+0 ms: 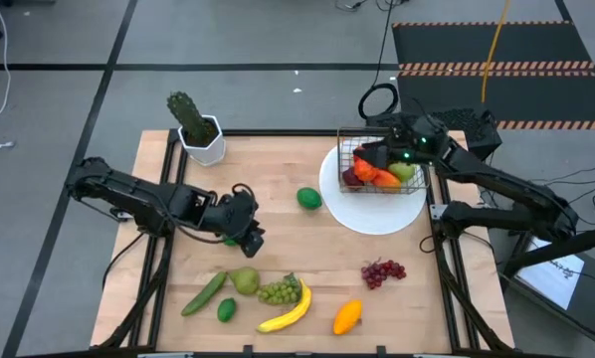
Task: Build produce basket
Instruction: Put the green pear into the gold wire basket
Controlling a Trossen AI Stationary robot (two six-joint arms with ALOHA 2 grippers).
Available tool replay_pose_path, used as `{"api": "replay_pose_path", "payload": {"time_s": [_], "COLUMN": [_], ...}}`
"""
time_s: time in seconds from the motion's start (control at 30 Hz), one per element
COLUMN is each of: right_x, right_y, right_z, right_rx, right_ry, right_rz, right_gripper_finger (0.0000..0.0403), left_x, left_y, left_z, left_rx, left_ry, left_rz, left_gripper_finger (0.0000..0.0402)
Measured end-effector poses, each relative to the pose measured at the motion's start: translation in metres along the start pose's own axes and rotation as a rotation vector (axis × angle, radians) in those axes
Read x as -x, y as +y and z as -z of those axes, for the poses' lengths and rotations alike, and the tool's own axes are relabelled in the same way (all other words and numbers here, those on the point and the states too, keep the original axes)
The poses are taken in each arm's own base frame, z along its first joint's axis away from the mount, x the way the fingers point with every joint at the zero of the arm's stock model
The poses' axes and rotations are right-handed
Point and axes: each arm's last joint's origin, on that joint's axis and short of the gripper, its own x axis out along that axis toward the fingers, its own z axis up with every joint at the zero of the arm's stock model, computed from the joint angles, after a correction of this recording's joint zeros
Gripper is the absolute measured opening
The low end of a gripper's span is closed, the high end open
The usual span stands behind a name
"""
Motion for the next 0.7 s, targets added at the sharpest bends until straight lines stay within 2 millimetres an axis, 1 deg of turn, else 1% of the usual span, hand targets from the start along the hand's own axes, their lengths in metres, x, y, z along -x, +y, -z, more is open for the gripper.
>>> {"api": "replay_pose_path", "payload": {"time_s": [0.2,0.33,0.57,0.7], "right_x": [0.015,0.022,0.023,0.023], "right_y": [0.032,0.048,0.067,0.074], "right_z": [0.013,0.023,0.040,0.048], "right_rx": [-0.059,-0.106,-0.172,-0.146], "right_ry": [0.010,0.037,0.092,0.082], "right_rz": [-0.123,-0.185,-0.227,-0.213], "right_gripper_finger": [0.0395,0.0395,0.0395,0.0394], "left_x": [0.001,0.001,-0.001,-0.001], "left_y": [-0.002,-0.002,0.008,0.012], "left_z": [0.004,0.004,-0.002,-0.002], "left_rx": [-0.011,-0.001,0.134,0.183], "left_ry": [-0.005,-0.015,-0.038,-0.029], "left_rz": [-0.009,-0.018,-0.090,-0.120], "left_gripper_finger": [0.0145,0.0145,0.0145,0.0145]}}
